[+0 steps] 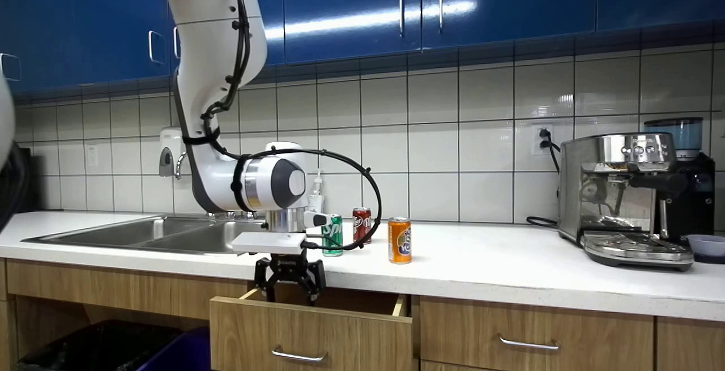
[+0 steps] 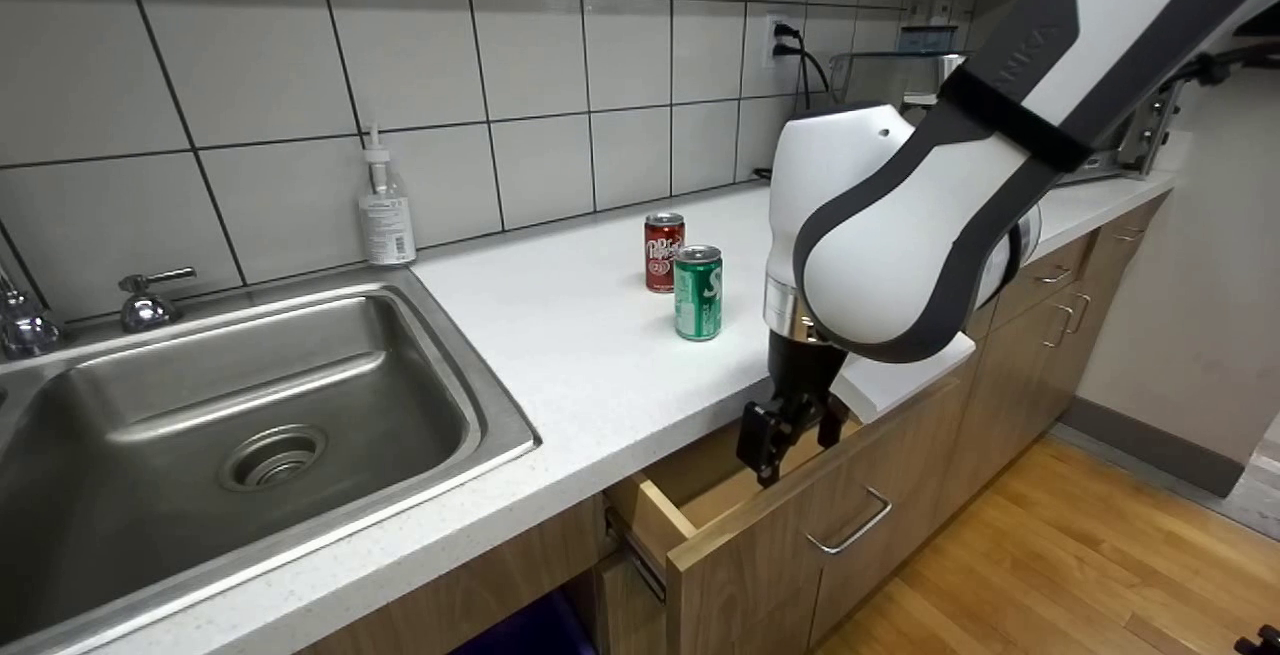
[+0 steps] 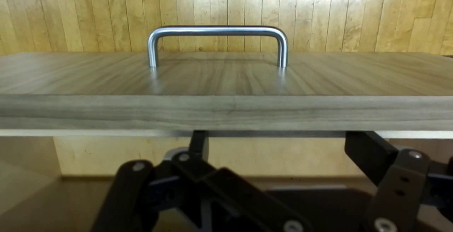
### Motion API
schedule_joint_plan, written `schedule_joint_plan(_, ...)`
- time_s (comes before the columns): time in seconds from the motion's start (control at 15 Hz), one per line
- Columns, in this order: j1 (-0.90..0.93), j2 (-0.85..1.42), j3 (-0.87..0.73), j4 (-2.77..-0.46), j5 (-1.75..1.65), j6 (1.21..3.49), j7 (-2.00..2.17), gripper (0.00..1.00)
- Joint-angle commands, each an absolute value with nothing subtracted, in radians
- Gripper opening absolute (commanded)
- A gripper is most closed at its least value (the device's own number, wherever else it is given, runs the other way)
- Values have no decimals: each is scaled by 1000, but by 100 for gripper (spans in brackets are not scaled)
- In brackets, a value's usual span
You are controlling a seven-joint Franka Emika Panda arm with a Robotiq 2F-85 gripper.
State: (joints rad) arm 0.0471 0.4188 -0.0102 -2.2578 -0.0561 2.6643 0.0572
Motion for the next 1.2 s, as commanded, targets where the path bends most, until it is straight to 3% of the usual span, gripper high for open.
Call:
schedule_joint_plan(0.0, 35, 396, 8, -2263, -35, 2572, 28, 100)
schedule_joint_plan(1.13, 69, 333, 12, -2382, -39, 2596, 78, 100)
